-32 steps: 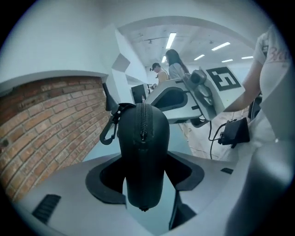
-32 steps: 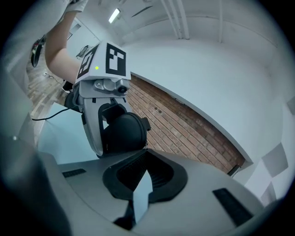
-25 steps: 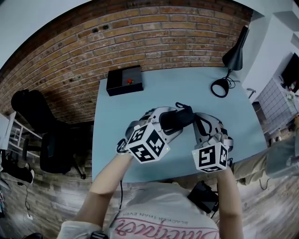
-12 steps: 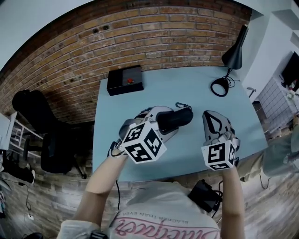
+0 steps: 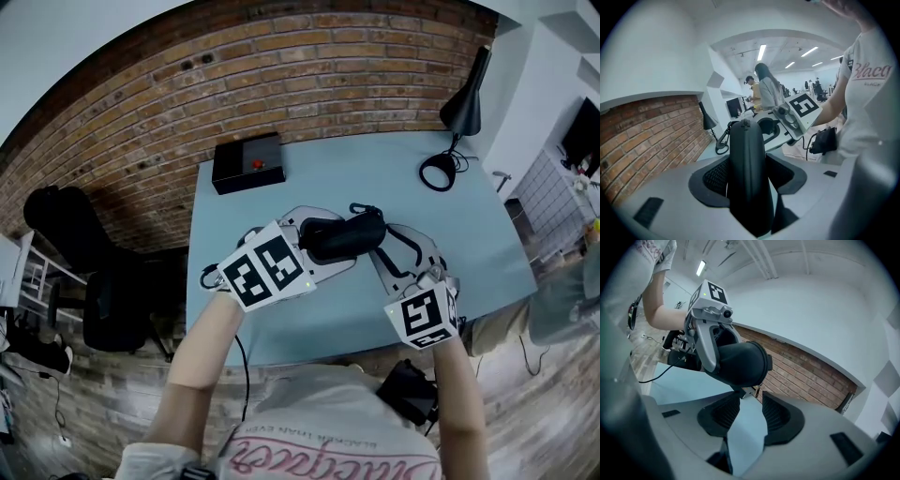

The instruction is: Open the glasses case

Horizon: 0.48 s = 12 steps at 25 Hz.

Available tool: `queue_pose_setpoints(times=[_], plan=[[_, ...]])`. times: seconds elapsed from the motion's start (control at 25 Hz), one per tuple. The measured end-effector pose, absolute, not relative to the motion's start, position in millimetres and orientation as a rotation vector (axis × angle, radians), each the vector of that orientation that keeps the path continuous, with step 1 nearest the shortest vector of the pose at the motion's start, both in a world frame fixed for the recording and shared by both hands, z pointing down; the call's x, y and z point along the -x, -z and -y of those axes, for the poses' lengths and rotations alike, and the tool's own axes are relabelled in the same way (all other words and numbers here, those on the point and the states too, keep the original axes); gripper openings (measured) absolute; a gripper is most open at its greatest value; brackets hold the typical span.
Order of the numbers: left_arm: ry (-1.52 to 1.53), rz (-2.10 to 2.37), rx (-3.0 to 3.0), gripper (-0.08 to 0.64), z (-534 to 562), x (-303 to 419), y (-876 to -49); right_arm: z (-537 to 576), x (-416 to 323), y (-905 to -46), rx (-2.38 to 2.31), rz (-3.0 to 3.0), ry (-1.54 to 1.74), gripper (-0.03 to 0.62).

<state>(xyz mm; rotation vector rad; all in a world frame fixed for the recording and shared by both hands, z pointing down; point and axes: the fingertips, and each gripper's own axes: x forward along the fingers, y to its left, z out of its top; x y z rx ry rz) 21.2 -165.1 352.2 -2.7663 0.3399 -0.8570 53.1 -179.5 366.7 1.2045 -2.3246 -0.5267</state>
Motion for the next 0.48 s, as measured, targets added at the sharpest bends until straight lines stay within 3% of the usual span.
queue_pose_setpoints(times=[0.16, 0.28, 0.48], plan=[[0.999, -0.213, 2.753, 0.245, 162.5, -15.1, -360.3, 183.8, -53.8, -366.9, -1.27, 2.307, 0.545, 0.136], [1.032, -0.16, 2.774, 0.247, 164.1, -9.7, -359.4, 186.1, -57.2, -366.6, -1.31, 2.298, 0.563, 0.044], [1.064, -0.127, 2.812, 0.247, 166.3, -7.5, -359.5, 186.6, -54.8, -371.3, -1.274, 2.207, 0.685, 0.018]])
